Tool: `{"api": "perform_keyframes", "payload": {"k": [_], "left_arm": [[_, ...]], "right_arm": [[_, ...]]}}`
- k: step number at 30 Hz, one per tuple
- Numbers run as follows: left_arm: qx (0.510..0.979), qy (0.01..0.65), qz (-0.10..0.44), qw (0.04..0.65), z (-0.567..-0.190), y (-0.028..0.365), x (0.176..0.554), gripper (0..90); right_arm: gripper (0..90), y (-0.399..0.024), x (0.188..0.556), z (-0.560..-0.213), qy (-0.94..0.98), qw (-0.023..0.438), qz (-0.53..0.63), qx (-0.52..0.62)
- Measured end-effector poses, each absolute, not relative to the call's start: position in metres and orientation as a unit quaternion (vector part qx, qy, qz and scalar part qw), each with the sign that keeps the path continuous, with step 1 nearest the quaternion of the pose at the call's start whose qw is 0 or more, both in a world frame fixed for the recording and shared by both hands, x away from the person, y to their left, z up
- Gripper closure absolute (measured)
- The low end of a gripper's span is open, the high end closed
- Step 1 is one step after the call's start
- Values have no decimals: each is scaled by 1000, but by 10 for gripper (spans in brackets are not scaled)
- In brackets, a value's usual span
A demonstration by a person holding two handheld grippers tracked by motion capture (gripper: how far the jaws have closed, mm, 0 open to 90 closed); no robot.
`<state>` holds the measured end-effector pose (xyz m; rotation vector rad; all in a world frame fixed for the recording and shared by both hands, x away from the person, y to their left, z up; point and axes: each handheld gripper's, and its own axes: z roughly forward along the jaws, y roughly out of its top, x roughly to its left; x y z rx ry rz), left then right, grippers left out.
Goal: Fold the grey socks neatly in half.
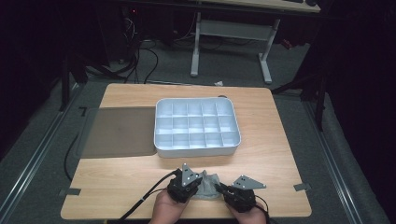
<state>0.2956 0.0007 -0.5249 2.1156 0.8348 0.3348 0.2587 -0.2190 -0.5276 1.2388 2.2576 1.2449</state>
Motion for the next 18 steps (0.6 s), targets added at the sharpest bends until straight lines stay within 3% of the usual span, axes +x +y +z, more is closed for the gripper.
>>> {"api": "perform_keyframes", "payload": {"k": [11,18], "left_arm": [[850,304,198,383,-531,-19,282,756],[853,300,200,377,-529,-31,283,732]], "right_arm": [[869,-223,261,-516,760,122,468,435],[868,-220,263,-503,758,140,470,429]]}}
